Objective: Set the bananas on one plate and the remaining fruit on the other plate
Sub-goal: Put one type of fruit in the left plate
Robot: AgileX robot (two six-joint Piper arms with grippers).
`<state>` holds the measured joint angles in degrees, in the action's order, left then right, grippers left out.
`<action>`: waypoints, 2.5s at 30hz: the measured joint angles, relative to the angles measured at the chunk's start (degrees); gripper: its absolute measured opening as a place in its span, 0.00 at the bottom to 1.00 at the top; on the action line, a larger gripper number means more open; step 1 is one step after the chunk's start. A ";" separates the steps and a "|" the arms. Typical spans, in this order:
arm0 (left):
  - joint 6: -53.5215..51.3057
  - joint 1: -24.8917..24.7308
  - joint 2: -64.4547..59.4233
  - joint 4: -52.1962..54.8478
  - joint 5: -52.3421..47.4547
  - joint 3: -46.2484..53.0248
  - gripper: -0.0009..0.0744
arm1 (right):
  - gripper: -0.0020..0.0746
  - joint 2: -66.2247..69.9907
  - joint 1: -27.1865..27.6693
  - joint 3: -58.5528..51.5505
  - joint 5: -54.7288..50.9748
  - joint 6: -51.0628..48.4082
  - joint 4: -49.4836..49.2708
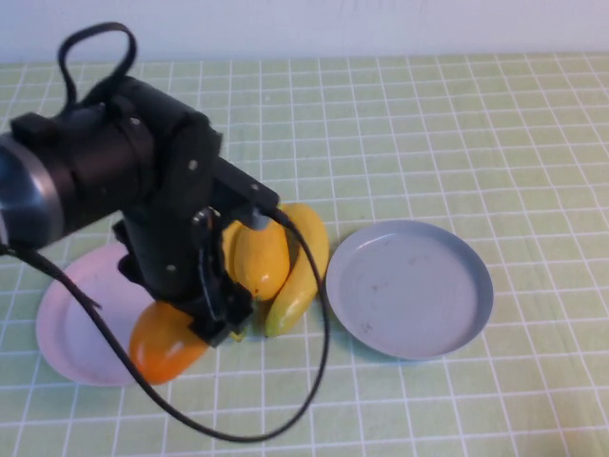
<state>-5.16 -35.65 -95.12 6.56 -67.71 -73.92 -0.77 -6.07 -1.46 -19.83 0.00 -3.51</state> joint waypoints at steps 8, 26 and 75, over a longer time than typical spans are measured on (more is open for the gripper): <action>0.96 15.46 0.00 -2.21 2.04 0.00 0.72 | 0.01 0.00 0.00 0.00 0.00 0.00 0.00; 1.93 21.79 -8.28 5.13 8.38 -0.09 0.78 | 0.01 0.00 0.00 0.00 0.00 0.00 0.00; 24.25 2.79 -20.67 0.30 10.97 -20.68 0.90 | 0.01 0.00 0.00 0.00 0.00 0.00 0.00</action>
<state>19.09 -32.86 -115.79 6.87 -56.74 -94.60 -0.77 -6.07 -1.46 -19.83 0.00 -3.51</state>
